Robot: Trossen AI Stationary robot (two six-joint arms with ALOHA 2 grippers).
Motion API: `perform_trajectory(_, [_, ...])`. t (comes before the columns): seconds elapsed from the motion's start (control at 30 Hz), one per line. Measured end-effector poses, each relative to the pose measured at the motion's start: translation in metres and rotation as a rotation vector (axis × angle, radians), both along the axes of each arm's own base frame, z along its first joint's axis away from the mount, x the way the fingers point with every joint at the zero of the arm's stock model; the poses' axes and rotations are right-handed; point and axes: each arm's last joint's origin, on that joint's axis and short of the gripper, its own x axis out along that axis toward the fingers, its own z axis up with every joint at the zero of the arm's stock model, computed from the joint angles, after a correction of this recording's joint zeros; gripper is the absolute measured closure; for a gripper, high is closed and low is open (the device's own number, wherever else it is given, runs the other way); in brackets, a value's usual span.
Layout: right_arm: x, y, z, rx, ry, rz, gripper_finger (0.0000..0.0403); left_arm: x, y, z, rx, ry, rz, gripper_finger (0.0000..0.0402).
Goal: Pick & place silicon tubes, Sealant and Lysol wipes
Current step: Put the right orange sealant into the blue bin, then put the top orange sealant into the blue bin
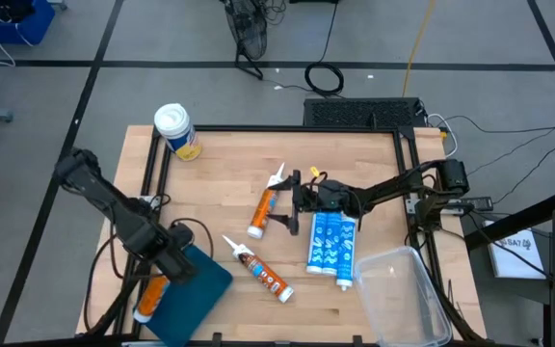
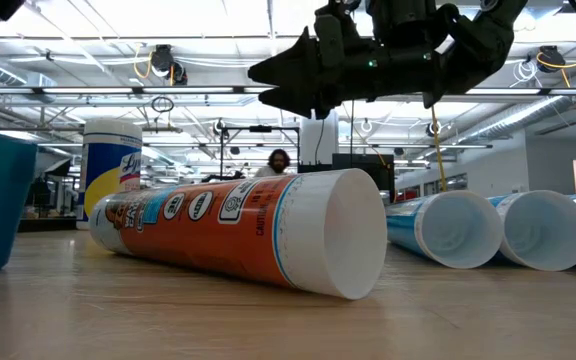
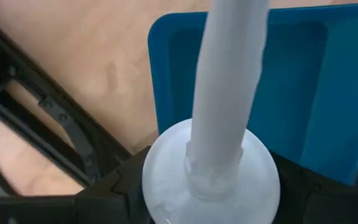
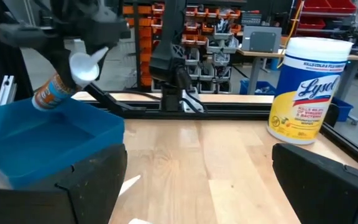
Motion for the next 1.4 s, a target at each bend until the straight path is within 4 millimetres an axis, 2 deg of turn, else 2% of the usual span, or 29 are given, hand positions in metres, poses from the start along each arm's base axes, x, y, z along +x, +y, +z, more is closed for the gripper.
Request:
perform_trajectory(0.33, [0.000,0.000,0.000,0.000,0.000,0.000,0.0028,0.010,-0.009,-0.018,0.054,0.073,0.022,0.0180])
perform_trajectory(0.6, [0.000,0.000,0.000,0.001,0.000,0.000,0.0028,0.010,-0.009,-0.019,0.082,0.092,0.066,0.0180])
perform_trajectory(0.67, [0.000,0.000,0.000,0.001,0.000,0.000,0.0028,0.008,-0.007,-0.019,0.098,0.109,0.080,0.0157])
perform_trajectory(0.83, [0.000,0.000,0.000,0.001,0.001,0.000,0.0028,0.002,-0.002,-0.017,0.154,0.169,0.089,0.0068])
perform_trajectory(0.97, [0.000,0.000,0.000,0.001,0.003,0.000,0.0028,0.000,0.000,-0.017,0.176,0.186,0.091,0.0045])
perform_trajectory(1.1, [0.000,0.000,0.000,0.001,0.003,0.000,0.0028,-0.002,0.001,-0.016,0.196,0.208,0.088,0.0049])
perform_trajectory(1.4, [0.000,0.000,0.000,0.002,0.003,0.001,0.0028,-0.004,0.004,-0.015,0.226,0.234,0.082,0.0093])
